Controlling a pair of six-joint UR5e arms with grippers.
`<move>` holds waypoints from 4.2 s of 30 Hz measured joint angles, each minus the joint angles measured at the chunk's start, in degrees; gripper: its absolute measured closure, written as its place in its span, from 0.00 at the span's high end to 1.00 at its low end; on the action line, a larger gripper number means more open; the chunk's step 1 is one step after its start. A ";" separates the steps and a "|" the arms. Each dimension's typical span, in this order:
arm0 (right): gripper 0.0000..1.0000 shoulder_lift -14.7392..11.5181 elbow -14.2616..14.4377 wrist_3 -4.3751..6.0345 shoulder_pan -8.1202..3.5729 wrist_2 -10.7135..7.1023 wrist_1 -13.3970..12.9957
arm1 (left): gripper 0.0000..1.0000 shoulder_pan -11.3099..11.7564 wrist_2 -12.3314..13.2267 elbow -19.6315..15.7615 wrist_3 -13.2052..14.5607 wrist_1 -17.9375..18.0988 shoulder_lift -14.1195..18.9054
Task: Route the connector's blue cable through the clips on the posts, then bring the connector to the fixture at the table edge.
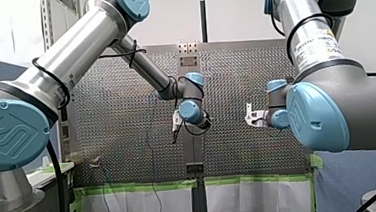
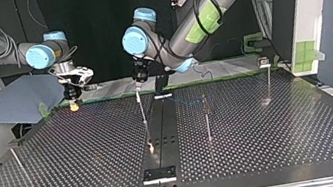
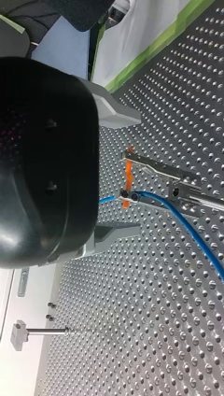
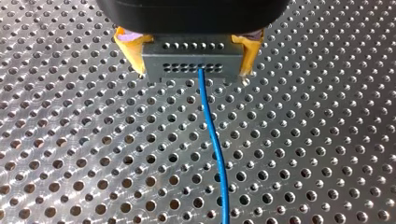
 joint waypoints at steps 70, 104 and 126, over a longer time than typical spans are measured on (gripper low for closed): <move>0.00 0.03 -0.01 0.38 -0.03 -1.34 0.09 | 1.00 -1.36 -10.90 -29.72 -19.90 11.93 30.75; 0.00 -0.01 -0.02 0.36 0.26 -1.32 0.34 | 1.00 2.62 -1.69 -46.36 -24.79 23.36 36.32; 0.00 -0.76 -1.23 0.08 0.15 -0.04 2.04 | 1.00 3.93 -3.95 -47.26 -26.37 28.27 36.30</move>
